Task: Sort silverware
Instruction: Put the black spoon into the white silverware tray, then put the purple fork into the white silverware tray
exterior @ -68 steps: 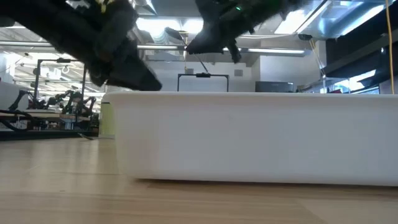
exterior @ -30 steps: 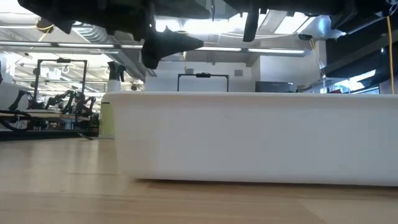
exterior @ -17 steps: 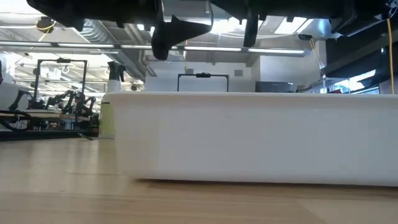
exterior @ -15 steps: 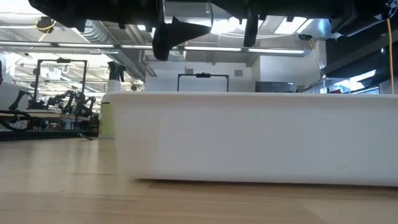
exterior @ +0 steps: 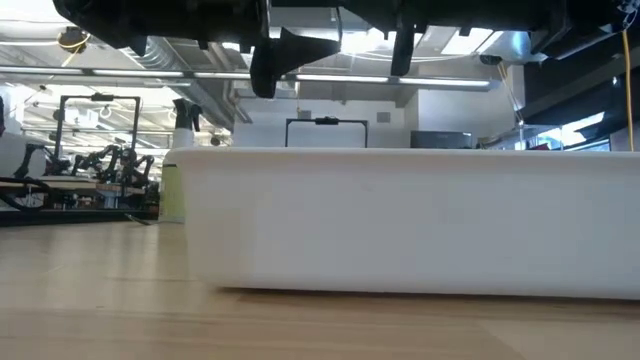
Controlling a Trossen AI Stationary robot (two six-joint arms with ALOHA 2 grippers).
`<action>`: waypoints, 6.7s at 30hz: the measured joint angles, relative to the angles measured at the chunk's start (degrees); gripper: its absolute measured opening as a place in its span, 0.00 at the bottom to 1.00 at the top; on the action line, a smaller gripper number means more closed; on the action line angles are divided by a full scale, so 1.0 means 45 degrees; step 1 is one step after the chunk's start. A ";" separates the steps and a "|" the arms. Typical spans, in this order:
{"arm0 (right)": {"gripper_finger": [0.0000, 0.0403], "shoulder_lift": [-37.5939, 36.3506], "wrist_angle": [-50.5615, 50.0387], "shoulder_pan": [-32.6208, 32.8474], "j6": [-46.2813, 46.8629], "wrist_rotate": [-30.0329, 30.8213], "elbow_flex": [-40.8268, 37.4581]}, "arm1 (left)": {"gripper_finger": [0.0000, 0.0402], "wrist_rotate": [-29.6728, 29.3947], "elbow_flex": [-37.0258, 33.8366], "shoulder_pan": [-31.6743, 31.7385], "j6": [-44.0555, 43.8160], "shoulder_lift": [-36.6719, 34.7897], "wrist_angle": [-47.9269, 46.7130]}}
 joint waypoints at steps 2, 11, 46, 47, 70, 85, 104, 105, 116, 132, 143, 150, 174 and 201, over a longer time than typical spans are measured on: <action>0.01 0.0005 -0.0027 0.0000 0.0000 0.0000 0.0000 | 0.59 -0.0004 0.0000 0.0005 0.0000 0.0000 -0.0006; 0.01 0.0005 -0.0079 0.0000 0.0000 0.0006 0.0000 | 0.54 -0.0022 0.0000 -0.0002 -0.0005 0.0000 -0.0011; 0.44 -0.0746 -0.0967 0.0019 -0.0314 0.1261 0.0010 | 0.06 -0.0155 0.0005 -0.0049 0.0471 0.0012 -0.0364; 0.45 -0.0947 -0.1149 0.0019 -0.0519 0.1617 0.0010 | 0.06 -0.0150 0.0005 -0.0044 0.0473 0.0015 -0.0385; 0.46 -0.6091 -1.5209 0.0024 0.4137 0.5080 0.0006 | 0.05 0.0531 0.3700 0.1020 0.4248 0.1110 -0.9881; 0.46 -0.6266 -1.8074 0.0015 0.6193 0.3593 0.0005 | 0.05 0.0655 0.7168 0.1861 0.5740 0.4482 -1.4367; 0.46 -0.6479 -2.0006 0.0005 0.7213 0.3638 0.0005 | 0.05 0.1384 0.7218 0.2556 0.6305 0.4575 -1.5194; 0.46 -0.6479 -2.0002 0.0005 0.7213 0.3638 0.0005 | 0.05 0.1482 0.7218 0.2589 0.6329 0.4575 -1.5284; 0.46 -0.6479 -1.9987 0.0005 0.7529 0.3631 0.0005 | 0.06 0.1661 0.7218 0.2626 0.6312 0.4585 -1.5095; 0.46 -0.6479 -1.9972 0.0005 0.7742 0.3393 0.0010 | 0.23 0.1536 0.7218 0.2739 0.5490 0.4585 -1.4713; 0.46 -0.6479 -1.9639 -0.0031 0.7258 0.3408 0.0015 | 0.24 0.2417 0.6281 0.2194 0.4993 0.2437 -1.1503; 0.46 -0.6205 -1.9420 -0.1309 0.4484 0.3162 -0.0010 | 0.24 0.3764 0.3817 0.3744 0.5091 0.1035 -0.7433; 0.46 -0.5875 -1.7063 -0.6909 -0.0642 -1.0481 0.0853 | 0.24 0.7596 0.1632 0.8351 -0.6089 0.1375 -0.4189; 0.46 -0.5576 -1.4644 -0.5316 0.5409 -0.6150 0.2594 | 0.24 0.8938 0.7490 1.0042 0.6237 0.1822 -1.5479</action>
